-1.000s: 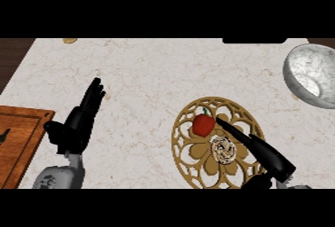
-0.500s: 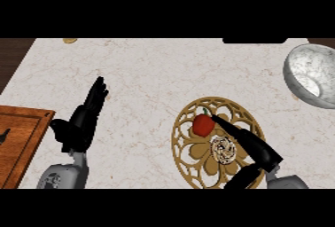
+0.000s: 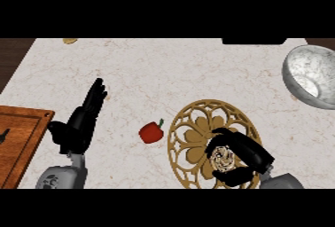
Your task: Pick the cupcake from the placemat and place it in the bowl
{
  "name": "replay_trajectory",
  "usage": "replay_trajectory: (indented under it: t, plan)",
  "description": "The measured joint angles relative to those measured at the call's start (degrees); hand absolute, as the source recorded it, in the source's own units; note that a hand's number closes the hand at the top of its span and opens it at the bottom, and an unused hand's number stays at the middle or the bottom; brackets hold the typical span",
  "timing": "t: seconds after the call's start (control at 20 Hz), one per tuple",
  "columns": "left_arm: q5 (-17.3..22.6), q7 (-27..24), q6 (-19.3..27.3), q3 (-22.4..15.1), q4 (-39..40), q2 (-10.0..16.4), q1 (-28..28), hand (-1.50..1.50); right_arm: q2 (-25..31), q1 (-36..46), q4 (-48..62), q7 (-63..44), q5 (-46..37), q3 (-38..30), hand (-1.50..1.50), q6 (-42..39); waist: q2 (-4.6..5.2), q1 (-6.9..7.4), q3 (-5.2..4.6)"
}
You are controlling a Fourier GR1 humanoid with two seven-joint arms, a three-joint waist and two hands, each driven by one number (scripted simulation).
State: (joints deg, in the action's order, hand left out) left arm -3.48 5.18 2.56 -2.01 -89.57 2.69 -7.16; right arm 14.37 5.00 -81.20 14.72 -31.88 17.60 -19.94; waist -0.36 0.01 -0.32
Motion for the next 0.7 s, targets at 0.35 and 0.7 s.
replay_trajectory:
  t: [0.35,0.7]
  plan:
    - [-0.8,-0.5,0.7,0.3,2.5,-0.6,-1.9,0.0,-1.1,-2.8,-1.6,2.6,0.2,-0.2,1.5,-0.4,0.0,-0.11,0.05]
    - [-0.7,-0.2,0.6,0.3,1.4,-0.5,-1.3,0.0,-10.5,3.9,-0.1,-13.4,3.4,-15.2,1.5,14.0,0.35,0.03,0.26]
